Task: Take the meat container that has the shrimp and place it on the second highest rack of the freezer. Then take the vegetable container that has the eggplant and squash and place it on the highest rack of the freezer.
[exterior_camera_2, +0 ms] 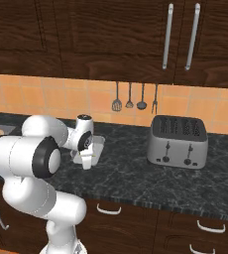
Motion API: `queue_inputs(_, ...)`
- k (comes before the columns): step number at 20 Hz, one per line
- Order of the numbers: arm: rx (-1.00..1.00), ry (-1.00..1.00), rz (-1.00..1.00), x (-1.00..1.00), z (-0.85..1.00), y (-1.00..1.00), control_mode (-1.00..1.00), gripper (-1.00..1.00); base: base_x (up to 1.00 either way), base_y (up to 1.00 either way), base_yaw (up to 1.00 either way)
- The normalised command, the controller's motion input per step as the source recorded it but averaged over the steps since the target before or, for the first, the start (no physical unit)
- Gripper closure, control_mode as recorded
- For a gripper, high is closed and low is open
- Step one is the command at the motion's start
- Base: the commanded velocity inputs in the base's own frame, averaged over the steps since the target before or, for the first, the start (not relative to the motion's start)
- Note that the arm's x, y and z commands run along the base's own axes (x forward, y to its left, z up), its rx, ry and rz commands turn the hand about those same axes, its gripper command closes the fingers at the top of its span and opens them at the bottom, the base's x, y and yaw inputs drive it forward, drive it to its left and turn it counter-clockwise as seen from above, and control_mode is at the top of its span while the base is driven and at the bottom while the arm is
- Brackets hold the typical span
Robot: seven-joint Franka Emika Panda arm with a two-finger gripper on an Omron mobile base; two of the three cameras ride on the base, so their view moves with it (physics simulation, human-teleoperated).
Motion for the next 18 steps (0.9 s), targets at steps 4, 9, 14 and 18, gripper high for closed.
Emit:
queue_inputs(4,0.0,0.0,0.0,0.0,0.0,0.0,-1.0,-1.0,0.0,0.0,0.0)
queue_inputs(9,0.0,0.0,0.0,0.0,0.0,0.0,-1.0,1.0,0.0,0.0,0.0)
queue_inputs(14,0.0,0.0,0.0,0.0,0.0,0.0,-1.0,1.0,0.0,0.0,0.0)
queue_inputs(18,0.0,0.0,0.0,0.0,0.0,0.0,-1.0,1.0,0.0,0.0,0.0)
